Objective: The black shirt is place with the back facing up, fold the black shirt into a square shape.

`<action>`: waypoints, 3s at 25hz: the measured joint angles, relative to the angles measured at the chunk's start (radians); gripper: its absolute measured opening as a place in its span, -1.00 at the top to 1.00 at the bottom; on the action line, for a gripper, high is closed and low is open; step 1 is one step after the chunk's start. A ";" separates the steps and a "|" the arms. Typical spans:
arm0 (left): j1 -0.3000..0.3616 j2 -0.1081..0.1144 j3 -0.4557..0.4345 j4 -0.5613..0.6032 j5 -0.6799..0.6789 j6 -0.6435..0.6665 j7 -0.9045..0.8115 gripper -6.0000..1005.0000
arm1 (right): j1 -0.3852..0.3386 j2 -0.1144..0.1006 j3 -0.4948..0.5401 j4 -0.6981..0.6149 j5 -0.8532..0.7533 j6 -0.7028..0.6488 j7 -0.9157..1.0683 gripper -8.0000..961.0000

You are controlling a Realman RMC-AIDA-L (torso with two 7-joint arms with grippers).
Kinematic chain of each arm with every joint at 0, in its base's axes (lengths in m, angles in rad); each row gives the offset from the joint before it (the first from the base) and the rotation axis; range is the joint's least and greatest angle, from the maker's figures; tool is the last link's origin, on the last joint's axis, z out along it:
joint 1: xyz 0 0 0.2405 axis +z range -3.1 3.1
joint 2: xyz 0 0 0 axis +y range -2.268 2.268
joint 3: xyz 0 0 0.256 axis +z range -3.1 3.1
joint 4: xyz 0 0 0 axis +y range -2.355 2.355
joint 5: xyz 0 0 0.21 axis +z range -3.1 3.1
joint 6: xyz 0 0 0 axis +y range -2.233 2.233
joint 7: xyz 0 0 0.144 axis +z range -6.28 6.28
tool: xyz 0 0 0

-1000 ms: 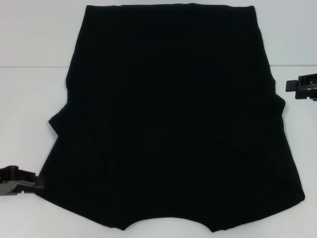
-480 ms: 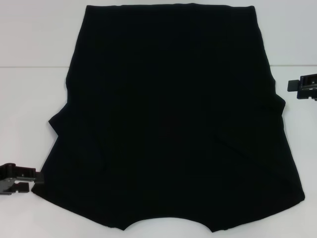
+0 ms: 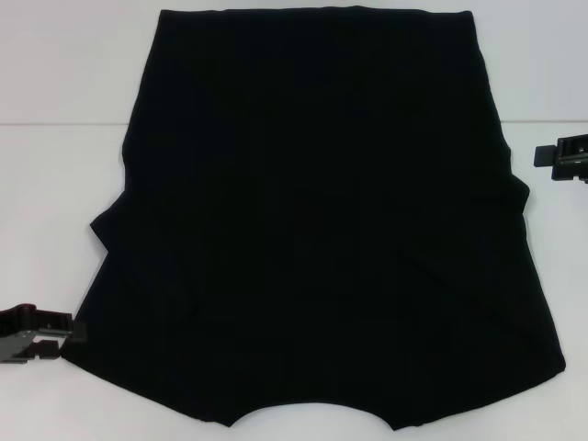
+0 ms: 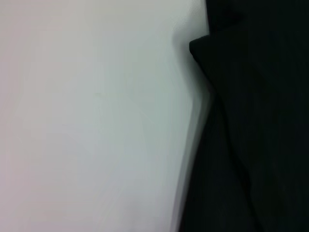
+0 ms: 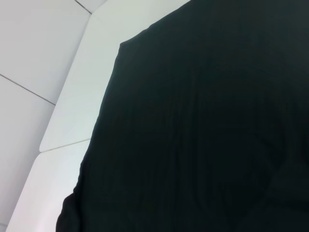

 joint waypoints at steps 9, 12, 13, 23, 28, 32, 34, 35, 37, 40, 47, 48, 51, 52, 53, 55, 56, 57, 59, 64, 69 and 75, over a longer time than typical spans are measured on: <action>-0.008 -0.001 0.000 -0.020 0.000 -0.019 -0.005 -0.14 | -0.005 0.000 0.000 0.000 0.000 0.000 -0.001 -0.06; -0.011 -0.001 0.008 -0.033 0.001 -0.031 -0.006 -0.14 | -0.007 0.000 0.000 -0.001 0.000 0.000 -0.002 -0.06; -0.013 -0.001 0.012 -0.037 0.002 -0.035 -0.007 -0.14 | -0.007 -0.001 0.000 -0.001 0.000 0.000 -0.003 -0.06; -0.030 -0.012 0.025 -0.054 -0.003 -0.034 -0.002 -0.14 | -0.009 -0.003 0.000 -0.001 0.000 0.000 -0.010 -0.06; -0.047 -0.015 0.025 -0.063 -0.005 -0.031 -0.001 -0.14 | -0.009 -0.003 0.000 0.000 0.000 0.000 -0.017 -0.06; -0.062 -0.015 0.025 -0.075 0.000 -0.042 -0.005 -0.14 | -0.010 -0.003 0.000 0.000 0.000 -0.001 -0.018 -0.06; -0.065 -0.015 0.026 -0.077 0.001 -0.046 -0.007 -0.14 | -0.011 -0.003 0.000 0.001 0.000 -0.001 -0.019 -0.06; -0.067 -0.015 0.026 -0.077 0.001 -0.050 -0.008 -0.14 | -0.012 -0.003 0.000 0.001 0.000 -0.001 -0.020 -0.06; -0.070 -0.014 0.026 -0.077 0.001 -0.058 -0.009 -0.14 | -0.013 -0.003 0.001 0.001 0.000 -0.002 -0.020 -0.06; -0.075 -0.014 0.026 -0.077 0.001 -0.065 -0.010 -0.14 | -0.014 -0.003 0.002 0.001 0.000 -0.003 -0.021 -0.06; -0.085 -0.011 0.026 -0.078 0.002 -0.084 -0.031 -0.14 | -0.016 -0.003 0.006 -0.001 0.000 -0.005 -0.024 -0.06; -0.086 -0.011 0.027 -0.078 0.002 -0.085 -0.033 -0.13 | -0.017 -0.003 0.007 -0.002 0.000 -0.006 -0.025 -0.06; -0.086 -0.010 0.028 -0.078 0.002 -0.085 -0.034 -0.09 | -0.019 -0.004 0.008 -0.002 0.000 -0.006 -0.027 -0.06; -0.086 -0.010 0.031 -0.078 0.002 -0.085 -0.035 -0.08 | -0.020 -0.005 0.008 -0.002 0.000 -0.007 -0.028 -0.06; -0.086 -0.010 0.037 -0.078 0.002 -0.085 -0.036 0.01 | -0.020 -0.005 0.008 -0.002 0.000 -0.007 -0.028 -0.06; -0.086 -0.009 0.050 -0.078 0.002 -0.085 -0.041 0.18 | -0.021 -0.007 0.008 -0.003 0.000 -0.007 -0.029 -0.06; -0.086 -0.009 0.056 -0.078 0.002 -0.086 -0.046 0.27 | -0.021 -0.008 0.008 -0.003 0.001 -0.008 -0.029 -0.06; -0.086 -0.009 0.059 -0.078 0.002 -0.087 -0.048 0.36 | -0.021 -0.009 0.008 -0.003 0.001 -0.008 -0.029 -0.06; -0.086 -0.009 0.064 -0.078 0.002 -0.092 -0.052 0.43 | -0.021 -0.010 0.007 -0.001 0.001 -0.008 -0.030 -0.06; -0.086 -0.010 0.066 -0.078 0.002 -0.098 -0.056 0.63 | -0.027 -0.012 0.002 -0.001 0.000 -0.012 -0.031 -0.06; -0.086 -0.006 0.058 -0.078 -0.016 -0.069 -0.036 0.81 | -0.036 -0.014 0.001 -0.005 0.000 -0.028 -0.031 -0.06; -0.086 0.008 0.054 -0.079 -0.097 0.024 0.008 0.90 | -0.055 -0.035 -0.001 -0.012 -0.040 -0.100 -0.033 -0.06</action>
